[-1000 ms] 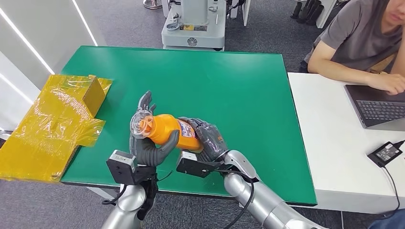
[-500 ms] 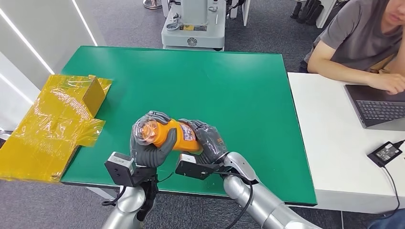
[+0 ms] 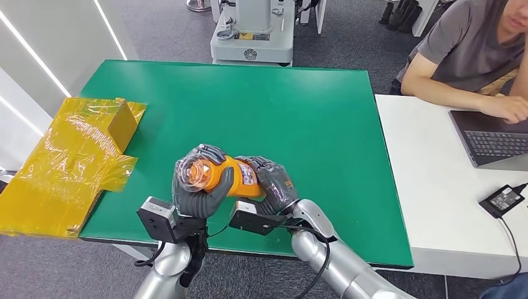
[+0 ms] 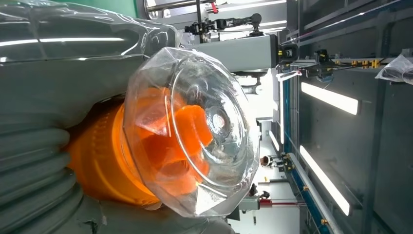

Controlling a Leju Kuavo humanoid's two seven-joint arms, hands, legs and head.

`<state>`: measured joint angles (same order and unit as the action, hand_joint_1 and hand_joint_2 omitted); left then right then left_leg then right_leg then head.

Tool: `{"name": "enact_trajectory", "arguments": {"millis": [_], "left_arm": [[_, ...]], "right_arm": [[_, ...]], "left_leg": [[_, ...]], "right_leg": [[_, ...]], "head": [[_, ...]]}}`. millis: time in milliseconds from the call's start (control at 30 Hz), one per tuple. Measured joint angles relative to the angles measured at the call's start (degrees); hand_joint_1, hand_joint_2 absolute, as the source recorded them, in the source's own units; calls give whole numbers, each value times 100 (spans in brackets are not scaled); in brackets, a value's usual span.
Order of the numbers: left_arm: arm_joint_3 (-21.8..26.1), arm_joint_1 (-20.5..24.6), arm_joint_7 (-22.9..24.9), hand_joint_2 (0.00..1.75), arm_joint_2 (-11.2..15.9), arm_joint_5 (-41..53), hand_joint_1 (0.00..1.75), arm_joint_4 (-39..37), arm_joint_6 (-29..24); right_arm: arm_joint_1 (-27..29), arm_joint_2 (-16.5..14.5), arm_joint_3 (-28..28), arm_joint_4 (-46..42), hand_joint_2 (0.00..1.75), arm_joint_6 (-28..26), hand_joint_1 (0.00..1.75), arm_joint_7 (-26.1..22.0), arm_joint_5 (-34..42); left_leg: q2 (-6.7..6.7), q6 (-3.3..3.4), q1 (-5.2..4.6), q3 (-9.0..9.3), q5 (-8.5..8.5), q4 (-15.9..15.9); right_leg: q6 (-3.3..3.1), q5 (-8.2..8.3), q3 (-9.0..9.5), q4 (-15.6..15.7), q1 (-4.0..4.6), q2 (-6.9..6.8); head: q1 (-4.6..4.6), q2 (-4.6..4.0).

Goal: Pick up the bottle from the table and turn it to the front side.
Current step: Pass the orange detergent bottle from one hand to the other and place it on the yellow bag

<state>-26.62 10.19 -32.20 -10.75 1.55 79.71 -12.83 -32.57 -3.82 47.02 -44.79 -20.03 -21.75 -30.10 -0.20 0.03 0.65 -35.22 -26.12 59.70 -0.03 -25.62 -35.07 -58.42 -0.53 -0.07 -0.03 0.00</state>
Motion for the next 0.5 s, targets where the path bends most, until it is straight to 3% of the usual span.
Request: {"name": "enact_trajectory", "arguments": {"millis": [67,100,500], "left_arm": [[0,4,0,175,-10,15,175,0,19],[0,10,0,175,-13,21,175,0,21],[0,131,20,175,19,-34,175,-2,-30]], "right_arm": [[35,1,-17,-40,175,-37,7,6,3],[54,1,-28,-66,175,-60,0,9,5],[326,14,-252,-726,175,-313,0,-31,289]], "left_leg": [[0,0,0,0,0,0],[0,0,0,0,0,0],[1,0,0,1,0,0]], "right_leg": [[0,0,0,0,0,0],[0,0,0,0,0,0],[0,0,-1,0,0,1]], "head": [[1,0],[1,0],[1,0]]}}
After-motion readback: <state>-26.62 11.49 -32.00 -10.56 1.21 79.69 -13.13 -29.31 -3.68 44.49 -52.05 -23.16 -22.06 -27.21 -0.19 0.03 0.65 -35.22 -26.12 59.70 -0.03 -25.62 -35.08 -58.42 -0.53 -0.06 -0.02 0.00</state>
